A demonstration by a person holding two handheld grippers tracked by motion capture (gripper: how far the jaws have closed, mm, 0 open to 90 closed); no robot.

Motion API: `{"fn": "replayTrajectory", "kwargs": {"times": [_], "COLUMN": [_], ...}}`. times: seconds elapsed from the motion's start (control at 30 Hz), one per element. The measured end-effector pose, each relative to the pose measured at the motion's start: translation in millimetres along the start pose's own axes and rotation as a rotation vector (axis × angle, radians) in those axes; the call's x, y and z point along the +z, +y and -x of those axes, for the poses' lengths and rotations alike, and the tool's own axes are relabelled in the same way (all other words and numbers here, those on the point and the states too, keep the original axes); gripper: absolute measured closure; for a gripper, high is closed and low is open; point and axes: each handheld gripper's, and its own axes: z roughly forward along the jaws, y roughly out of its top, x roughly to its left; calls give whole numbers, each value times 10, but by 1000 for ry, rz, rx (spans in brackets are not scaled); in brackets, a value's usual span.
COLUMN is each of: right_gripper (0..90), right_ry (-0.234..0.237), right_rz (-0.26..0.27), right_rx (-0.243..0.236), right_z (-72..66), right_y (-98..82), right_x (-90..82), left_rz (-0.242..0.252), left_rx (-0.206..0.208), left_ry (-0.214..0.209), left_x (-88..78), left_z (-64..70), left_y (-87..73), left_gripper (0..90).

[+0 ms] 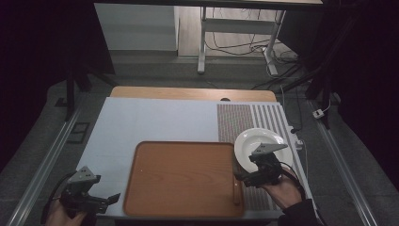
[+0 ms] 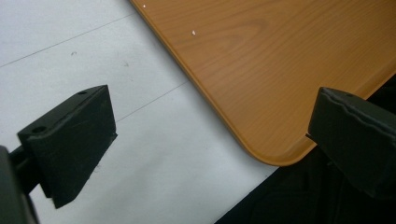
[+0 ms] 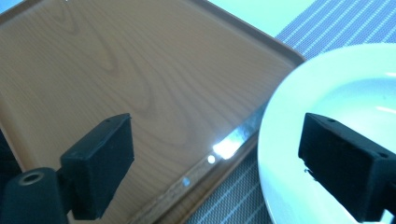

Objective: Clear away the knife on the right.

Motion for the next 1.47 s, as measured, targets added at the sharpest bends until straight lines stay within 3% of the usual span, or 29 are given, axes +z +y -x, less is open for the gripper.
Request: {"fn": "replayTrajectory", "kwargs": {"times": [0.3, 0.77, 1.23, 1.37, 1.47], "right_gripper": [76, 16, 0, 0, 0], "right_ry": [-16, -84, -131, -181, -192], "right_rz": [34, 79, 70, 86, 81], "right_rx": [49, 136, 235, 238, 239], "right_z": [49, 139, 192, 162, 150], "right_y": [-187, -453, -734, -769, -786], "right_x": [-161, -400, -539, -599, -615], "left_rz": [6, 7, 6, 4, 6], "left_rx": [-1, -1, -3, -4, -5], "left_ry": [1, -1, 0, 0, 0], "left_x": [-3, -5, -6, -7, -5], "left_z": [0, -2, -2, -3, -2], "left_y": [-4, -5, -11, -13, -8], "left_gripper": [13, 12, 12, 12, 13]}}
